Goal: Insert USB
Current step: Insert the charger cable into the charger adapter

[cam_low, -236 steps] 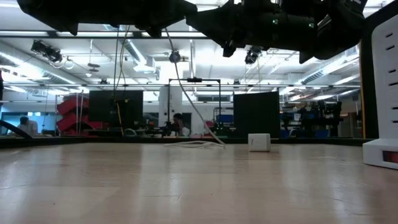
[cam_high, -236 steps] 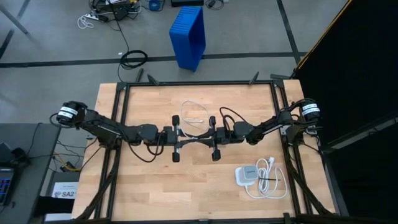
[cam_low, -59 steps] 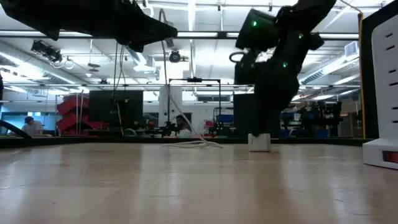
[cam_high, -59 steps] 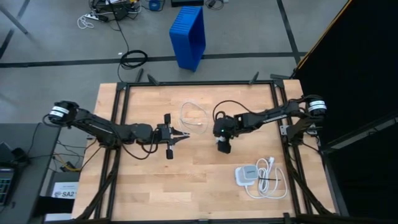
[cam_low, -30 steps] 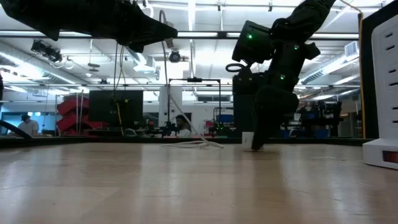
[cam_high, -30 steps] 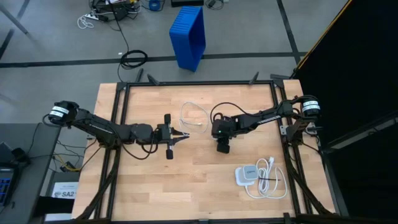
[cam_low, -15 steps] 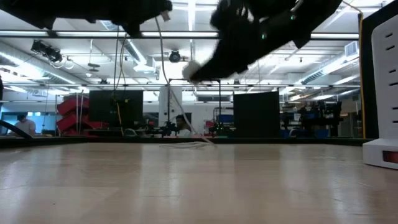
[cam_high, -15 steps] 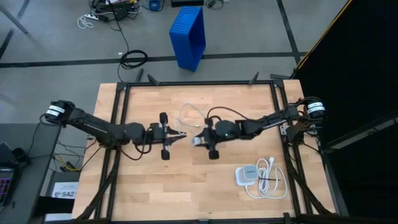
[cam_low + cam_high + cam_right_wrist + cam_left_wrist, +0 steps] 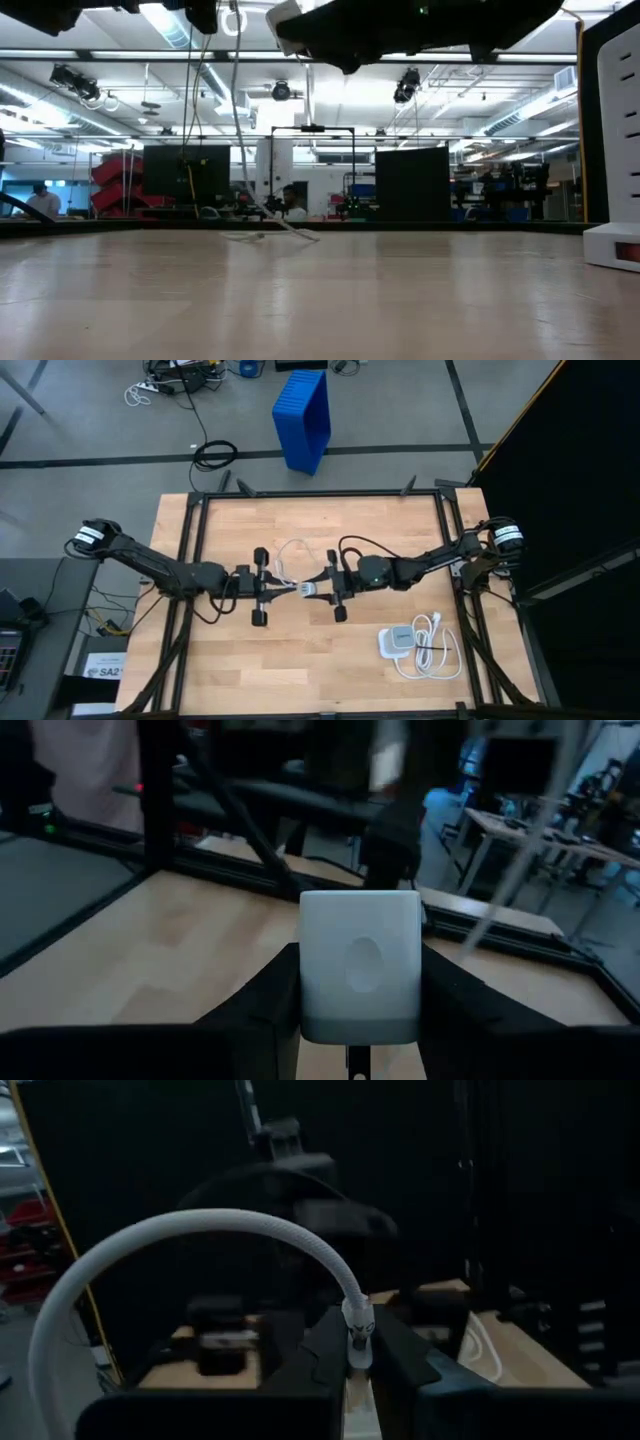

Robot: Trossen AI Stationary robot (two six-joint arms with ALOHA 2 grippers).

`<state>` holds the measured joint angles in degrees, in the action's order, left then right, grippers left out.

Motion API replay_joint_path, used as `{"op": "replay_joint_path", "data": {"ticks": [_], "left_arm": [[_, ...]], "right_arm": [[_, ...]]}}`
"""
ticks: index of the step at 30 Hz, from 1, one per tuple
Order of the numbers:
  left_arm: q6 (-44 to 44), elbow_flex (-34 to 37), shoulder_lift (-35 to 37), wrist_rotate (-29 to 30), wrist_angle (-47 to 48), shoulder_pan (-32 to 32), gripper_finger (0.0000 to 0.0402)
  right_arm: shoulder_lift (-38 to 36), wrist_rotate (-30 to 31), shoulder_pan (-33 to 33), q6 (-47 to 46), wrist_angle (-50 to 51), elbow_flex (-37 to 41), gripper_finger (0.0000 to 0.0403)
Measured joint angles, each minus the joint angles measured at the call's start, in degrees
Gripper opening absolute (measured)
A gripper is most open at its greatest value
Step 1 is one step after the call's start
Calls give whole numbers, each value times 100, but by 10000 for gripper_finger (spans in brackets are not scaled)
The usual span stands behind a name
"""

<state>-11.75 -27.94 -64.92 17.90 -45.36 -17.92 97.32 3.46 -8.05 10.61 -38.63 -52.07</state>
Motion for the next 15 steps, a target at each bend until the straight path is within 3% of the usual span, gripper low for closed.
{"op": "replay_joint_path", "data": {"ticks": [15], "left_arm": [[-17, -2, -296, 17, -103, 145, 8]], "right_arm": [[485, 17, 83, -253, -787, 2, 114]]}}
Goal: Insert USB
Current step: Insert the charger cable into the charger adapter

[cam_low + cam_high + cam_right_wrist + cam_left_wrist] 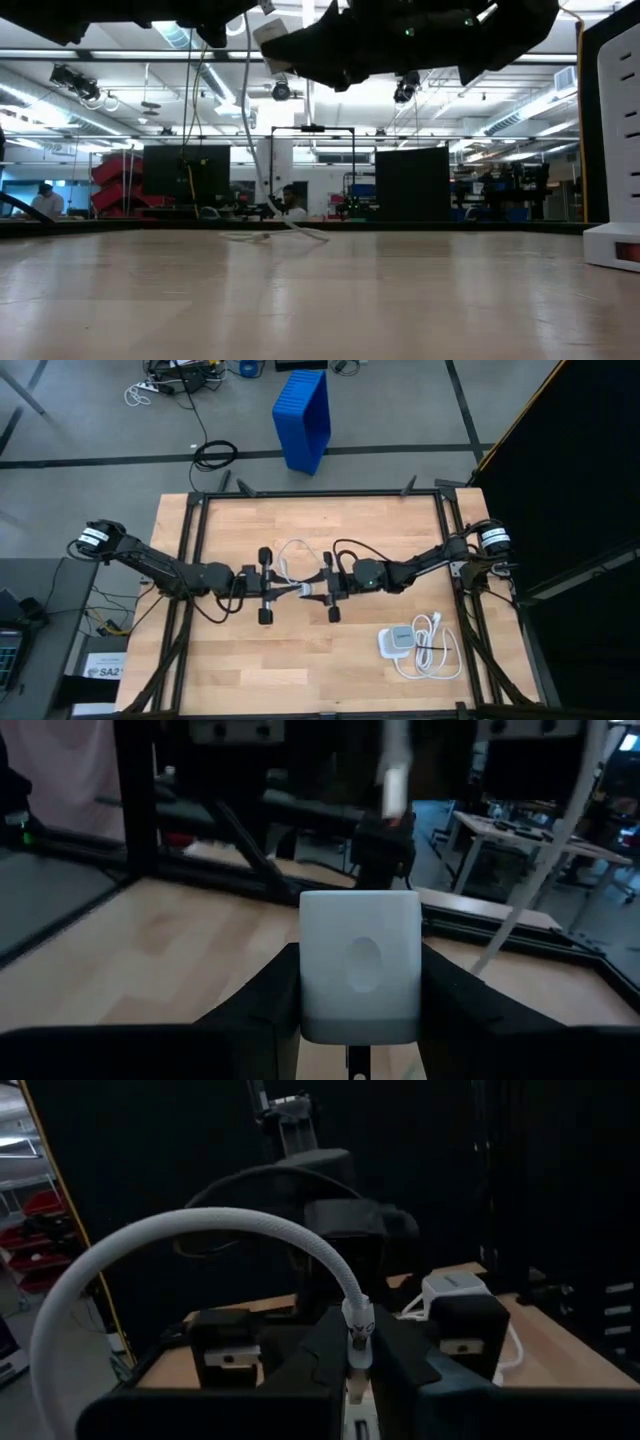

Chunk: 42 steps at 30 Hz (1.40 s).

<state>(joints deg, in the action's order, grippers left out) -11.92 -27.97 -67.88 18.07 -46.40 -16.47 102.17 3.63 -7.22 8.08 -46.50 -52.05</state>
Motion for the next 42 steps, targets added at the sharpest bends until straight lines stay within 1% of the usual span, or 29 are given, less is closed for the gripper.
{"op": "replay_joint_path", "data": {"ticks": [3, 8, 13, 22, 25, 33, 42], "left_arm": [[0, 0, 0, 2, 75, 2, 8], [7, 0, 0, 4, 162, 4, 8], [4, 0, 2, 166, 226, 18, 8], [11, -11, 7, 184, 319, 72, 7], [13, -13, 11, 210, 322, 74, 7], [41, -13, 15, 205, 335, 72, 7], [72, -15, 9, 179, 356, 74, 7]], "right_arm": [[0, 1, 24, -101, -173, 0, 114], [-7, -15, 17, -184, -216, -2, 114], [-7, -43, 22, -187, -210, -2, 114], [-7, -56, 22, -208, -212, 0, 114], [-7, 110, 17, -246, -255, 0, 114], [-7, 263, 17, -250, -350, 2, 114], [-4, 274, 22, -250, -442, 4, 114]]}}
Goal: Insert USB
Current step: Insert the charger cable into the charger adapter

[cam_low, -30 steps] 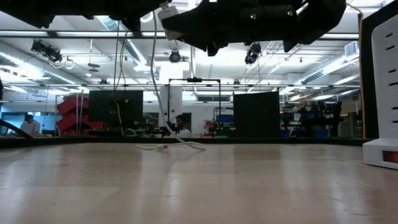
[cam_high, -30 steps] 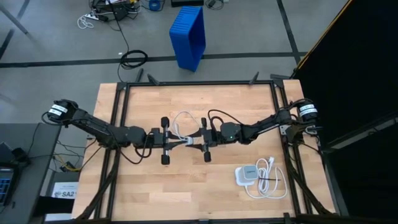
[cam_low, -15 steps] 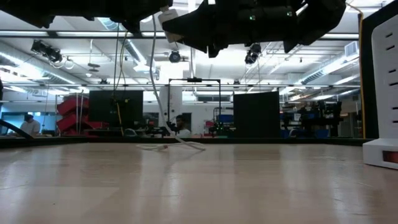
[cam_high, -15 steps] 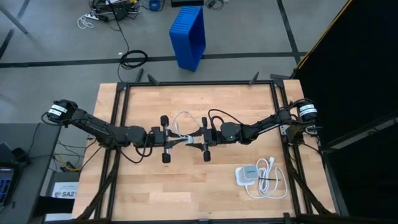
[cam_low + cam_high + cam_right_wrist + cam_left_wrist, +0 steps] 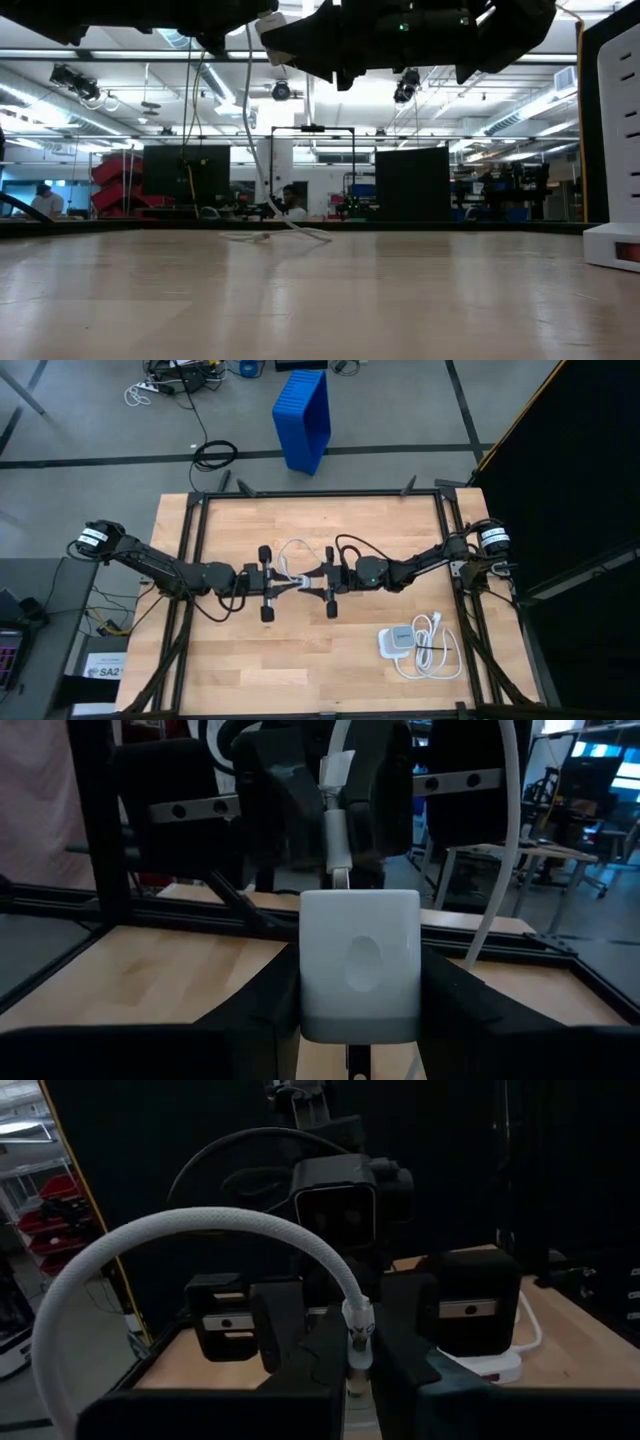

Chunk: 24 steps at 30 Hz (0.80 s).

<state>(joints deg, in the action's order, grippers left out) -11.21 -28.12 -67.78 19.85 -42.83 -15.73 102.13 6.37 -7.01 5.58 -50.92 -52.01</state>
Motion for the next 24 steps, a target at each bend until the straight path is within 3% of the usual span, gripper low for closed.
{"op": "replay_joint_path", "data": {"ticks": [24], "left_arm": [[122, -8, 17, -37, 33, 143, 7]], "right_arm": [[15, 232, 0, -1147, -484, -97, 114]]}}
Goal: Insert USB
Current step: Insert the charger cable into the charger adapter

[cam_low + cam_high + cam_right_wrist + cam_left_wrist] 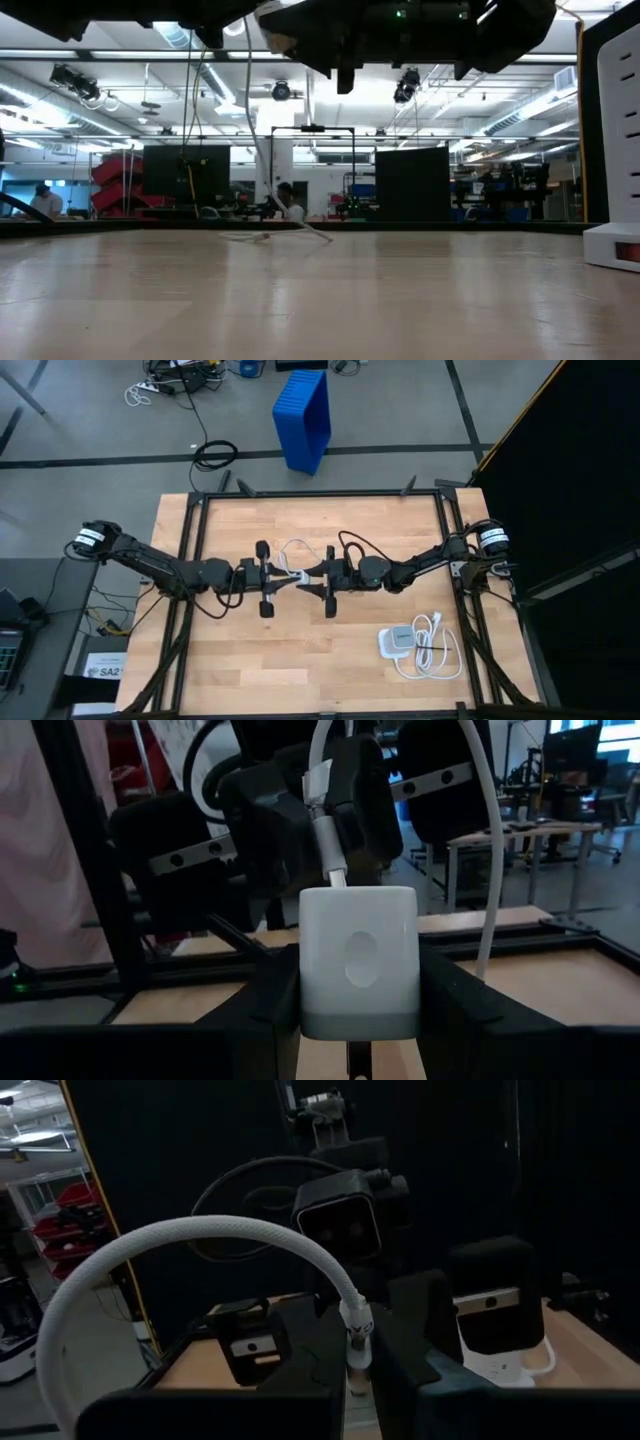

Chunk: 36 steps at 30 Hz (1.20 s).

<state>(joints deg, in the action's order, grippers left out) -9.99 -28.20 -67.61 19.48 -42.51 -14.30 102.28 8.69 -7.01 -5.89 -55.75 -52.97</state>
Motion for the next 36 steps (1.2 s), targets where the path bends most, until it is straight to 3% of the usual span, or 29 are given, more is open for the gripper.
{"op": "replay_joint_path", "data": {"ticks": [12, 18, 36], "left_arm": [[213, 6, -2, -227, 166, 56, 7], [469, 19, -22, -500, 838, 184, 3], [615, 15, -22, -520, 573, 305, 10]], "right_arm": [[0, 37, -10, 139, 78, -4, 114], [0, 30, -7, 227, 824, -4, 114], [0, 45, 11, 442, 508, -4, 114]]}}
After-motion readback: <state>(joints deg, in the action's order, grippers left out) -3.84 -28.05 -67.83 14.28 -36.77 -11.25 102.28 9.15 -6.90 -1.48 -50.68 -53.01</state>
